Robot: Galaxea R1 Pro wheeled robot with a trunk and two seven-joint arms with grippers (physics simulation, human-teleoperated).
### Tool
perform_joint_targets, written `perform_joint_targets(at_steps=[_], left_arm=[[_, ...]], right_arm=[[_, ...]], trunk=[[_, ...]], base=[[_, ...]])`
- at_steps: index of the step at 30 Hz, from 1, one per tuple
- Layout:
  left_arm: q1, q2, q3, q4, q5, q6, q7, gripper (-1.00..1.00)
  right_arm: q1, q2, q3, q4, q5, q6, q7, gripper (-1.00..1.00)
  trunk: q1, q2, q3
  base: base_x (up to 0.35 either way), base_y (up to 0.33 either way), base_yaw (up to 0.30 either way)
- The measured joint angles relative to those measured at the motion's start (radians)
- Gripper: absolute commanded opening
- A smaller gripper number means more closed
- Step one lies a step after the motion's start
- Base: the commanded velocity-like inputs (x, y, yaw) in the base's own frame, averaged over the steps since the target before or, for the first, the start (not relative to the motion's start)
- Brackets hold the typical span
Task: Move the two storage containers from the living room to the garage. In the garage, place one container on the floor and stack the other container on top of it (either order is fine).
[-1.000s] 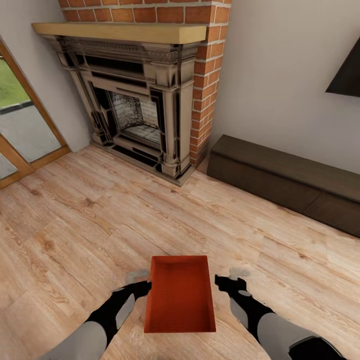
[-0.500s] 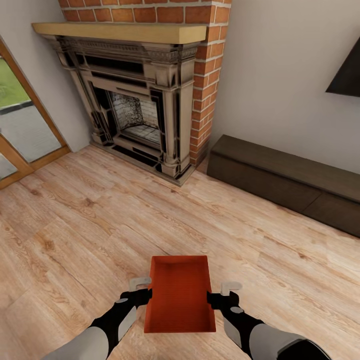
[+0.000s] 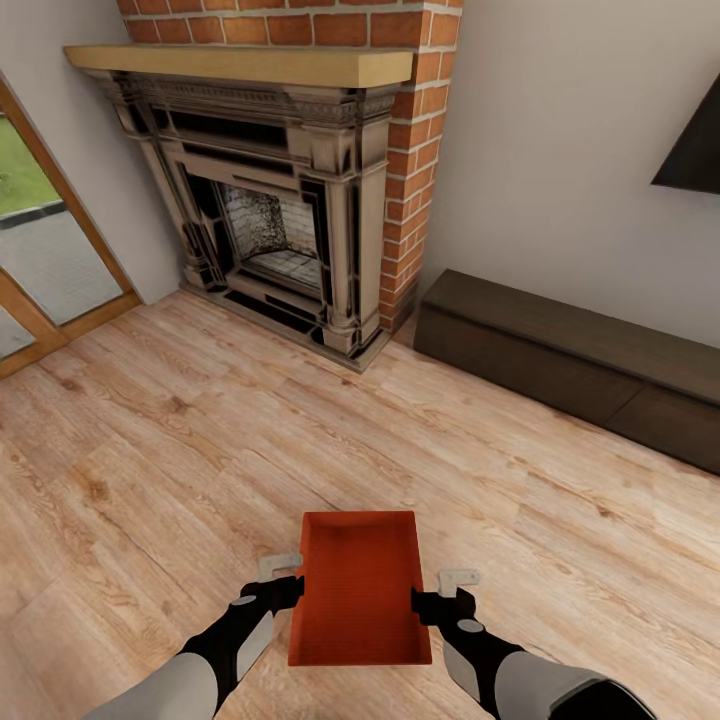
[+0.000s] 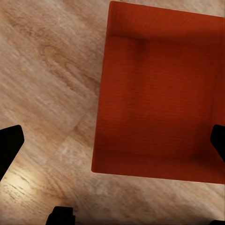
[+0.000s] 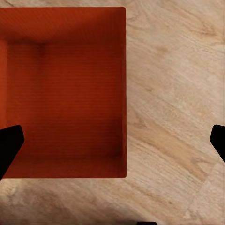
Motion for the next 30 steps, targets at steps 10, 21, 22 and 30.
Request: perform_joint_targets(at_steps=[10, 21, 22, 30], left_arm=[[0.000, 0.000, -0.007, -0.002, -0.005, 0.003, -0.001, 1.00], [0.000, 0.005, -0.011, -0.003, -0.005, 0.002, -0.001, 1.00], [0.000, 0.006, -0.013, -0.003, -0.005, 0.002, -0.001, 1.00], [0.000, 0.006, -0.071, -0.004, -0.005, 0.001, -0.001, 1.00]], right_arm=[[0.000, -0.003, 0.001, 0.001, 0.001, -0.001, 0.000, 1.00], [0.000, -0.004, 0.002, 0.001, 0.003, -0.001, 0.000, 1.00], [0.000, -0.003, 0.002, 0.001, 0.003, -0.001, 0.000, 1.00], [0.000, -0.003, 0.002, 0.001, 0.003, -0.001, 0.000, 1.00]], trunk=[[0.000, 0.000, 0.000], [0.000, 0.000, 0.000], [0.000, 0.000, 0.000], [0.000, 0.000, 0.000]], base=[[0.000, 0.000, 0.000], [0.000, 0.000, 0.000], [0.000, 0.000, 0.000], [0.000, 0.000, 0.000]])
